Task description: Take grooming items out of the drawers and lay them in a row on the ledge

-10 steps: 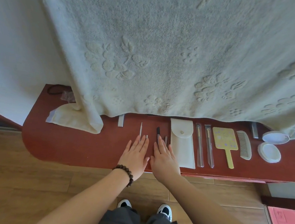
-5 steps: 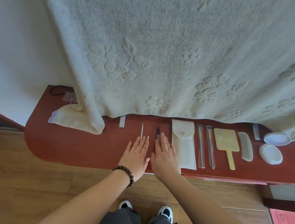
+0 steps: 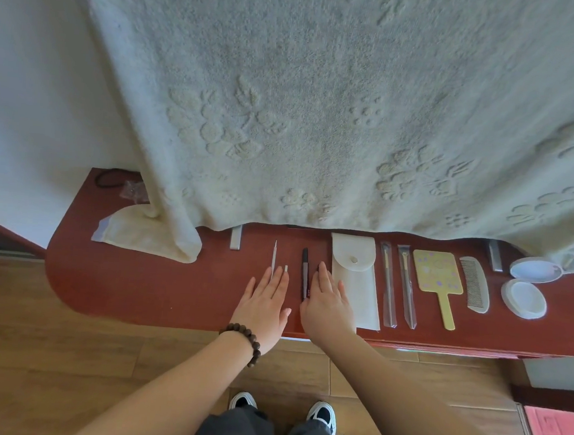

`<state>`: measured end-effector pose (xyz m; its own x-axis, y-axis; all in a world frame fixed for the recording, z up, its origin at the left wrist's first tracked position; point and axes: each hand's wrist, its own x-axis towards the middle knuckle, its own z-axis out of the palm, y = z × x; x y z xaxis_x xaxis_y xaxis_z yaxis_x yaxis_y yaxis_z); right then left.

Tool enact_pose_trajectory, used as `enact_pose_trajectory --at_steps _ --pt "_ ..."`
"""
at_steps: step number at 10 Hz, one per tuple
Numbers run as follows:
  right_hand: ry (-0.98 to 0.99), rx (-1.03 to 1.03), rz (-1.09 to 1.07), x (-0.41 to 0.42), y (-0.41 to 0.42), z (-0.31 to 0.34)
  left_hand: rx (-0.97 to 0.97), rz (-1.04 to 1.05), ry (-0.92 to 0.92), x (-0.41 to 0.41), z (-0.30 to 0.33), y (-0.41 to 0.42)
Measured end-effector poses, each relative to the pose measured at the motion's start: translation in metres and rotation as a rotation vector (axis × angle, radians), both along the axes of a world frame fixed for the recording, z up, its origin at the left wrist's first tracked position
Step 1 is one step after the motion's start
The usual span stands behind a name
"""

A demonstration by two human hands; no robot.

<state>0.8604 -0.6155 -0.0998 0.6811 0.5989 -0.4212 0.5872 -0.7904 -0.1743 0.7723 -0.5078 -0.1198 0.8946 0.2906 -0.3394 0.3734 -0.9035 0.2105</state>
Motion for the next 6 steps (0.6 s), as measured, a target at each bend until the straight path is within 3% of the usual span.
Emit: enact_pose_trajectory --at_steps 4,6 --pt "-0.035 0.146 -0.109 -0.001 -0.02 0.01 0.006 0.078 -0.026 -0.001 0.013 -0.002" --pt "-0.072 0.076 -0.259 -0.004 -0.063 0.006 0.03 0.125 -0.072 -0.005 0.018 -0.002"
